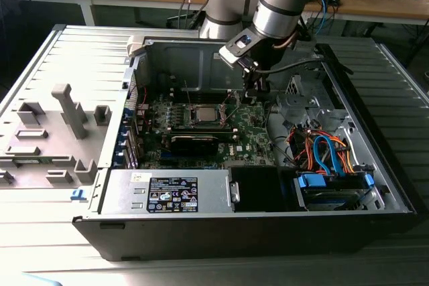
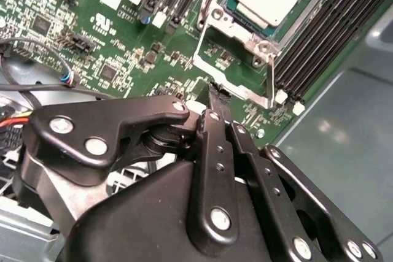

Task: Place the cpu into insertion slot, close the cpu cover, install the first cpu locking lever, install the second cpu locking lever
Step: 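Close the cpu cover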

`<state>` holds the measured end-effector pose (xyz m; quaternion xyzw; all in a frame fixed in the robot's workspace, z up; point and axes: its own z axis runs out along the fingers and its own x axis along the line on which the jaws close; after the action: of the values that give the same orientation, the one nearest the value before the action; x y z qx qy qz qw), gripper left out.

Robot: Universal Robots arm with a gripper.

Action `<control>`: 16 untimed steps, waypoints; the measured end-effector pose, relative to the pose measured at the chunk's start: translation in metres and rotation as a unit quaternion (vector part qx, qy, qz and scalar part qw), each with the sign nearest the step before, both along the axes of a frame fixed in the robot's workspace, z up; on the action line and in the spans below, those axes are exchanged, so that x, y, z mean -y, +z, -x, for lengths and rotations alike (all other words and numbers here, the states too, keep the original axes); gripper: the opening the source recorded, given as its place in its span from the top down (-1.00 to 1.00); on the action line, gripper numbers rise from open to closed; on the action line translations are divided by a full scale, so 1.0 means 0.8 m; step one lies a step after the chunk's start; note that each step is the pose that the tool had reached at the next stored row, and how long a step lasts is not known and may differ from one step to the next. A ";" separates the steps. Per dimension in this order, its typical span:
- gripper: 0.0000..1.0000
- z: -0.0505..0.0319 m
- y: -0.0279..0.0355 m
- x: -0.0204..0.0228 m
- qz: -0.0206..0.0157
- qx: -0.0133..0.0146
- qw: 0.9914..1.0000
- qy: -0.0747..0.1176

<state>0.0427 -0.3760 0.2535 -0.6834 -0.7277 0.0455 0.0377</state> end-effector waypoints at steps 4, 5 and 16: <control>0.79 0.009 0.0000 0.0000 0.000 0.000 1.000 0.002; 0.79 0.012 0.0000 0.0000 0.000 0.000 1.000 0.002; 0.79 0.026 -0.0007 0.0005 0.000 0.001 1.000 0.002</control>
<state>0.0219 -0.3764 0.2529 -0.6821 -0.7289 0.0451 0.0371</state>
